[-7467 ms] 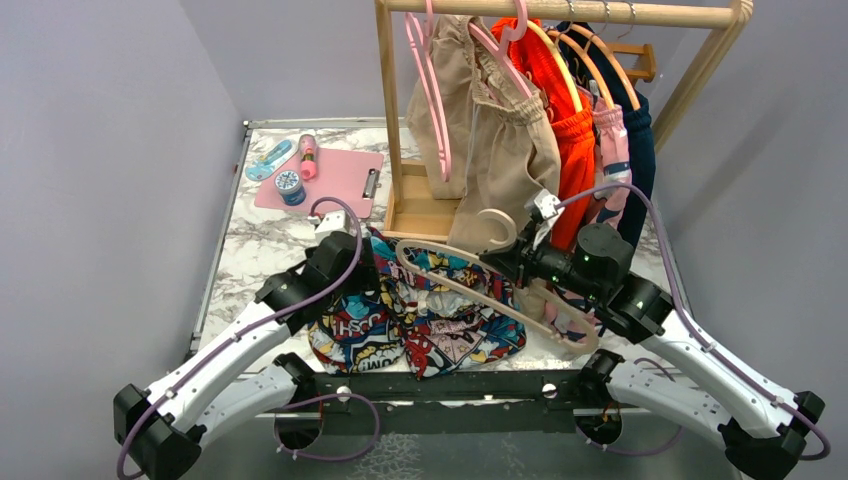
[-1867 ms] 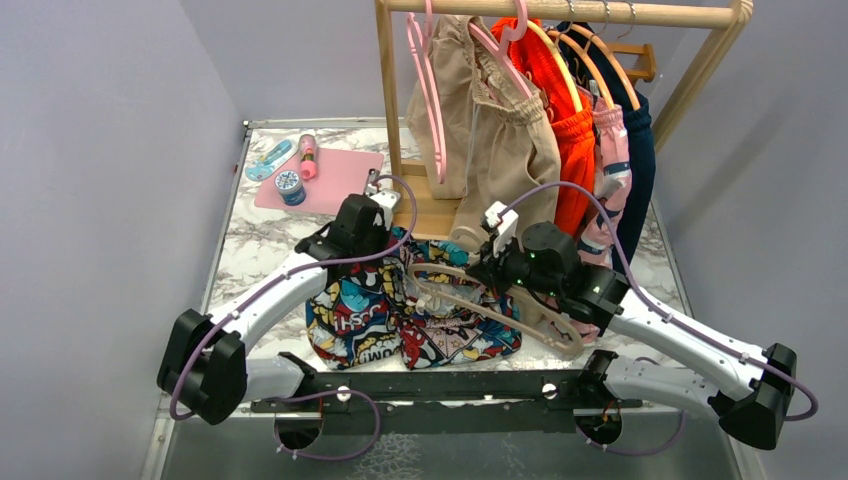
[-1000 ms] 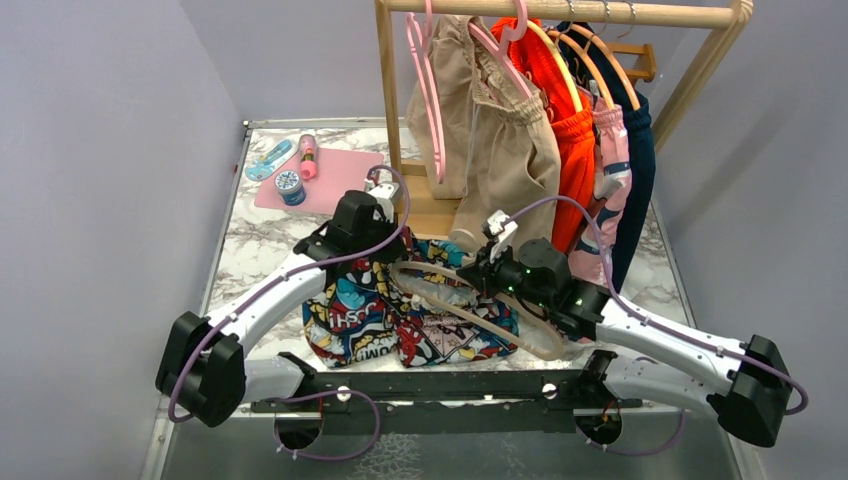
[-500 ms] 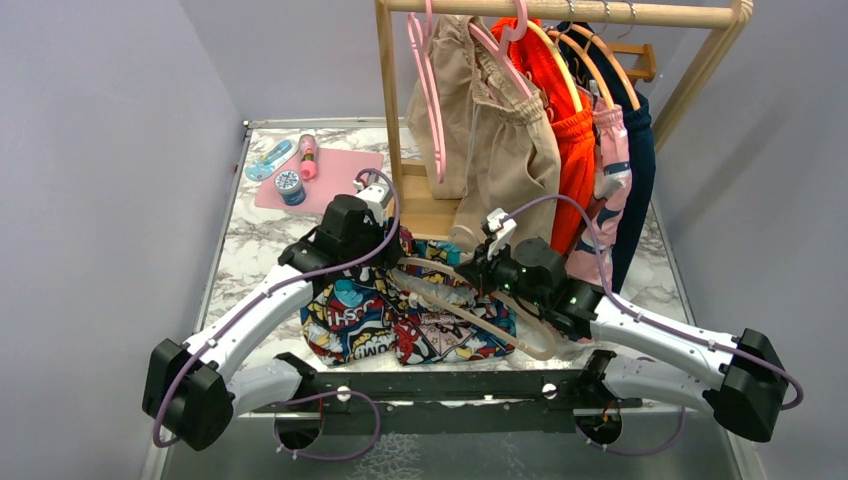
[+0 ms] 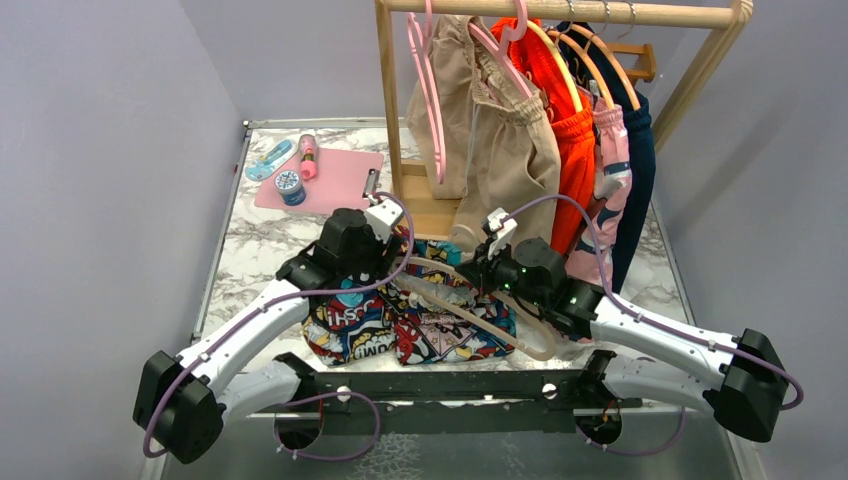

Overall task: Place the shorts on the hanger
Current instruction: Hang the shorts on the hanger.

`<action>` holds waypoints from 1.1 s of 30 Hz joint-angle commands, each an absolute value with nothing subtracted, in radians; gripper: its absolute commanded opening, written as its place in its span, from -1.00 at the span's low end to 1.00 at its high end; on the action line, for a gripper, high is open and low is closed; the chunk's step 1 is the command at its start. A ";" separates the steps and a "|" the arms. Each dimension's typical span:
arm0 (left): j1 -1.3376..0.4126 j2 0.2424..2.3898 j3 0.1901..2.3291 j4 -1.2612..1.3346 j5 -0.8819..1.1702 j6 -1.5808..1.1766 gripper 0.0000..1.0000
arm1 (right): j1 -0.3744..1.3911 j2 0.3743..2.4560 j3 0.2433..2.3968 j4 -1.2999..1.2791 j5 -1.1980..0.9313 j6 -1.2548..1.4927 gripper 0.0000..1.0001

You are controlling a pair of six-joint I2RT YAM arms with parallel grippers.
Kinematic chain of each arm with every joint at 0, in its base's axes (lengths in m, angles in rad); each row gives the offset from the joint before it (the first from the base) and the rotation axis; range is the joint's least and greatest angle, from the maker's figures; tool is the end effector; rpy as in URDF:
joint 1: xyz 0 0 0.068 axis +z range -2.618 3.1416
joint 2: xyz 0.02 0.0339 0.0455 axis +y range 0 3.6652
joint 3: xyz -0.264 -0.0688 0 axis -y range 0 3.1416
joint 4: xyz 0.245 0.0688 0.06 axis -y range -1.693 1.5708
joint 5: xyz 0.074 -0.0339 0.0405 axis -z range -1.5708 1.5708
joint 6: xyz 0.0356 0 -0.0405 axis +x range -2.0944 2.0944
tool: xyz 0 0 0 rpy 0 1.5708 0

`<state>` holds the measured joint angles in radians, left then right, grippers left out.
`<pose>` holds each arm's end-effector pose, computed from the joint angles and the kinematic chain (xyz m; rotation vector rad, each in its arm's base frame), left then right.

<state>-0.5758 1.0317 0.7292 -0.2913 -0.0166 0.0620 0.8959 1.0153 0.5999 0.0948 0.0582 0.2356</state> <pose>0.1908 -0.1231 0.2630 0.6736 2.0709 -0.2766 0.1473 0.1807 0.2593 -0.5949 1.8625 0.7081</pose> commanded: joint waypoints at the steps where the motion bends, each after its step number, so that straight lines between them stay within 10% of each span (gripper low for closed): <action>1: -0.593 1.042 0.707 -0.179 -0.007 0.236 0.34 | 0.899 1.013 0.602 0.095 0.083 0.230 -0.98; 28: -0.656 1.213 0.640 0.008 -0.107 0.325 0.19 | 0.899 0.998 0.625 0.060 0.015 0.230 -0.98; 33: -0.657 1.231 0.648 0.020 -0.174 0.300 -0.57 | 0.899 0.997 0.629 0.050 -0.002 0.237 -0.98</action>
